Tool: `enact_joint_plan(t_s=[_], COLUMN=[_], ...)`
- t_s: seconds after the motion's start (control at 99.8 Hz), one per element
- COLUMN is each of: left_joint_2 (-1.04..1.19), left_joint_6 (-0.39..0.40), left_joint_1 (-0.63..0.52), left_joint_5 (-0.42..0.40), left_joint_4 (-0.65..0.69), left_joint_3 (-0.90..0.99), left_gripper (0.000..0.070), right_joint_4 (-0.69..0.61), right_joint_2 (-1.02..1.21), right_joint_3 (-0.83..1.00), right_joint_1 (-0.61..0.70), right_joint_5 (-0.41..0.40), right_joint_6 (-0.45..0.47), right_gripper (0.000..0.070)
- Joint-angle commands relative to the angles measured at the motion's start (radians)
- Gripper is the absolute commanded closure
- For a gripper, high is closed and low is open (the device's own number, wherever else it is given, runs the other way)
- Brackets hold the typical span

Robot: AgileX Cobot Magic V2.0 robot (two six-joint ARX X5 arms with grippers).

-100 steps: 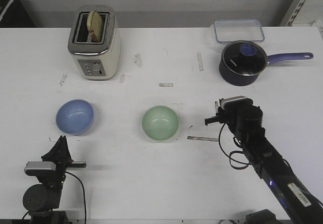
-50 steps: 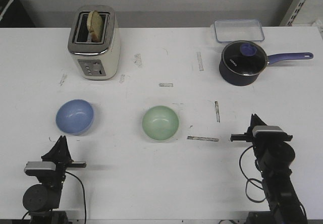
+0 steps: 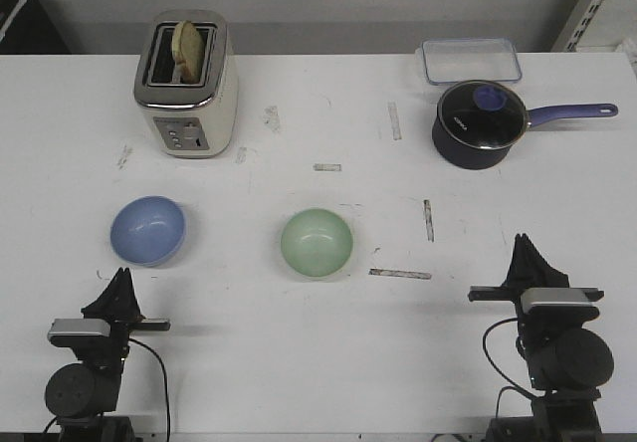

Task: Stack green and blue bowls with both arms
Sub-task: 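Release the green bowl and retract the right gripper to rest, then reach the left gripper forward to the rim of the light blue bowl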

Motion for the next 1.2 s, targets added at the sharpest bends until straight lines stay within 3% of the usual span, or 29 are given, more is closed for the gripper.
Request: enact_joint_plan(t_s=[0.0, 0.421, 0.581, 0.891, 1.192], left_joint_2=[-0.002, -0.002, -0.002, 0.055, 0.293], left_joint_6=[0.005, 0.003, -0.093, -0.053, 0.018], left_joint_1=[-0.001, -0.001, -0.001, -0.001, -0.001], left_joint_5=[-0.003, -0.003, -0.002, -0.003, -0.021], left_joint_4=[0.015, 0.027, 0.029, -0.093, -0.192], left_joint_3=[-0.022, -0.022, -0.018, 0.148, 0.375], left_gripper=[0.0699, 0.0699, 0.0699, 0.0699, 0.0699], right_joint_4=[0.011, 0.011, 0.011, 0.011, 0.011], right_joint_2=[-0.023, -0.120, -0.120, -0.120, -0.120], right_joint_3=[0.000, 0.000, 0.000, 0.000, 0.000], right_joint_1=[0.003, 0.003, 0.003, 0.003, 0.003], right_joint_5=[0.003, 0.003, 0.003, 0.003, 0.003], right_joint_6=[-0.005, -0.005, -0.005, -0.005, -0.005], right_gripper=[0.0688, 0.0687, 0.0687, 0.0687, 0.0687])
